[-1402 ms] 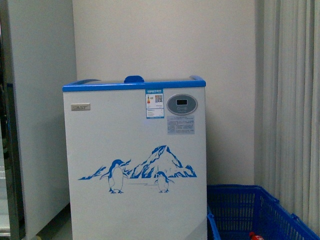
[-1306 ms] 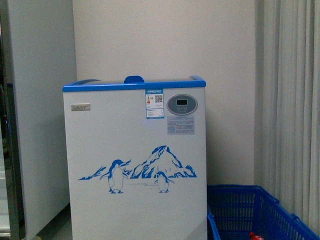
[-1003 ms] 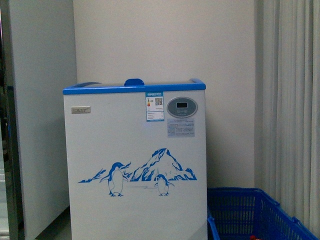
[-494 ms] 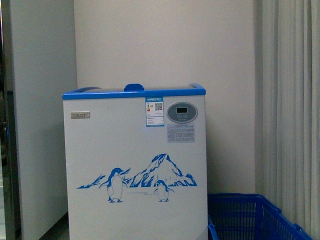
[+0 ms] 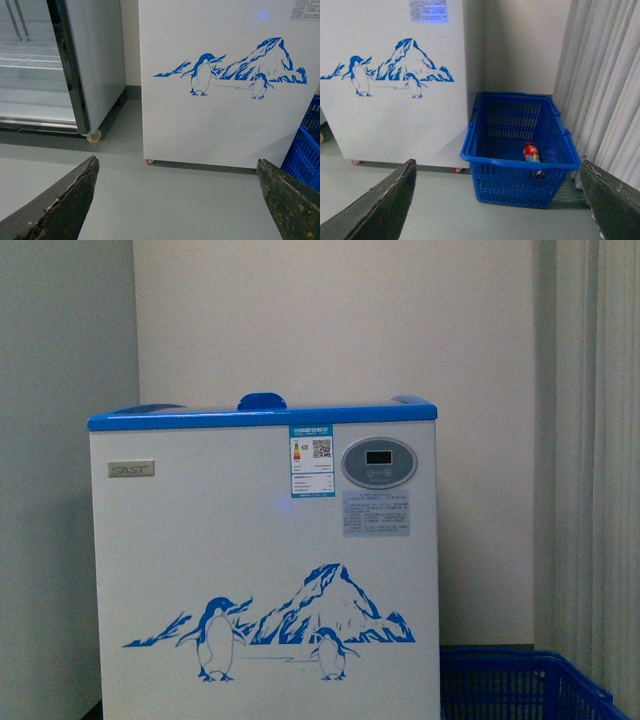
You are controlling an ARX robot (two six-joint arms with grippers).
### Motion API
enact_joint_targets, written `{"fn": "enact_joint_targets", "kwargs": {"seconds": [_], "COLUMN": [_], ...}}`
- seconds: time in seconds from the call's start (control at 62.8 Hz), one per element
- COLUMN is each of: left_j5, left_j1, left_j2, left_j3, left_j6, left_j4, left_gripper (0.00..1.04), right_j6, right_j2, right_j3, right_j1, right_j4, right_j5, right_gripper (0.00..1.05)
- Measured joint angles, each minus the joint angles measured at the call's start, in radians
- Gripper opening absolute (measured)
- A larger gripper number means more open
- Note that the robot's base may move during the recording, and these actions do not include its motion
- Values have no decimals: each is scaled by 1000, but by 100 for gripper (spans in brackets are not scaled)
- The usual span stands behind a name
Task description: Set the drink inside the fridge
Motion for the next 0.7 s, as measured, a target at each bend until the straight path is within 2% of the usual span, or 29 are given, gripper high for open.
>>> {"fn": "enact_joint_targets", "kwargs": {"seconds": [0.701], "left_j5": [0], "left_j1": [0], "left_j2": [0], "left_j3": [0], "left_j6": [0], "left_j4": [0], "left_gripper": [97], "right_j6": [0], "right_j2": [0], "right_j3": [0], "right_j1": [0], "right_j4": [0], "right_j5": [0], "right_gripper": [97]}}
